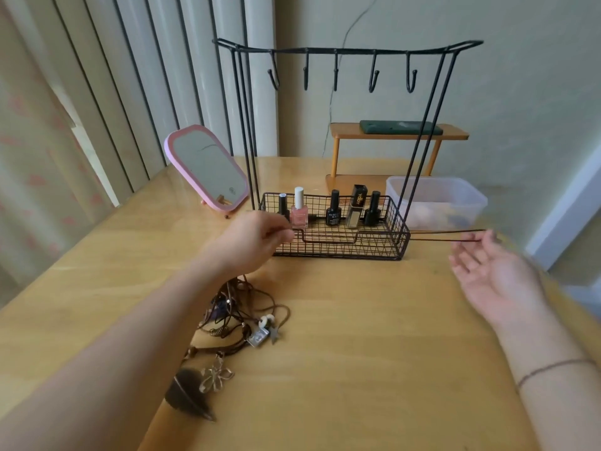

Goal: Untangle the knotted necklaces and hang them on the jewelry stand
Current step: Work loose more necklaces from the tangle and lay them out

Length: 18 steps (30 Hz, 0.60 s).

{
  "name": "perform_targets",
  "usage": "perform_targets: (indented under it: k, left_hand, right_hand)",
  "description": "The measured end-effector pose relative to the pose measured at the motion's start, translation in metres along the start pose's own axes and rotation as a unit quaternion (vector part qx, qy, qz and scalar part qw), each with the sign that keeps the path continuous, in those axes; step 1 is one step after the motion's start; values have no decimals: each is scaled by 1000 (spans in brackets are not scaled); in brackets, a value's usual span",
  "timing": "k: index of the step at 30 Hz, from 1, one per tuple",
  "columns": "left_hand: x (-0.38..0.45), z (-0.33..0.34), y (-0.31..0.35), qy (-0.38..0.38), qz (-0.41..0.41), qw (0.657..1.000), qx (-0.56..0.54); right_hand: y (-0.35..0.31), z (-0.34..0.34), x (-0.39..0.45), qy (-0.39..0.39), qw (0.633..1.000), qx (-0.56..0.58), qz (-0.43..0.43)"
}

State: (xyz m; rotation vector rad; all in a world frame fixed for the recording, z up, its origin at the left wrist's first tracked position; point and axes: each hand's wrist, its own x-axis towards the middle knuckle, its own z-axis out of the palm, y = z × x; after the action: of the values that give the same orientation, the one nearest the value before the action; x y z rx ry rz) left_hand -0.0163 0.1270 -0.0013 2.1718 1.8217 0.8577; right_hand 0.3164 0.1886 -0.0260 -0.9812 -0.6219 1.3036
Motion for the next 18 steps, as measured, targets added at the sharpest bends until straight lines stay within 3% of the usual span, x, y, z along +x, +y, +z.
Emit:
perform_targets:
  k: [2, 4, 7, 9, 13, 18]
  left_hand:
    - [-3, -2, -7, 18, -6, 1000, 23]
    - [-8, -4, -13, 6, -17, 997, 81]
    - [-17, -8, -24, 18, -84, 989, 123]
    - [-23, -10, -31, 39, -140, 987, 75]
    - [-27, -7, -45, 53, -202, 978, 26]
    - [-32, -9, -47, 80, -203, 976, 14]
  right_hand:
    - [10, -1, 2, 56, 975, -200, -79]
    - [18, -5, 3, 102, 906, -383, -149]
    - [23, -3, -3, 99, 799, -573, -152]
    - [22, 1, -8, 92, 760, -629, -134]
    - [21, 2, -10, 83, 731, -666, -124]
    - [22, 4, -13, 90, 724, -671, -132]
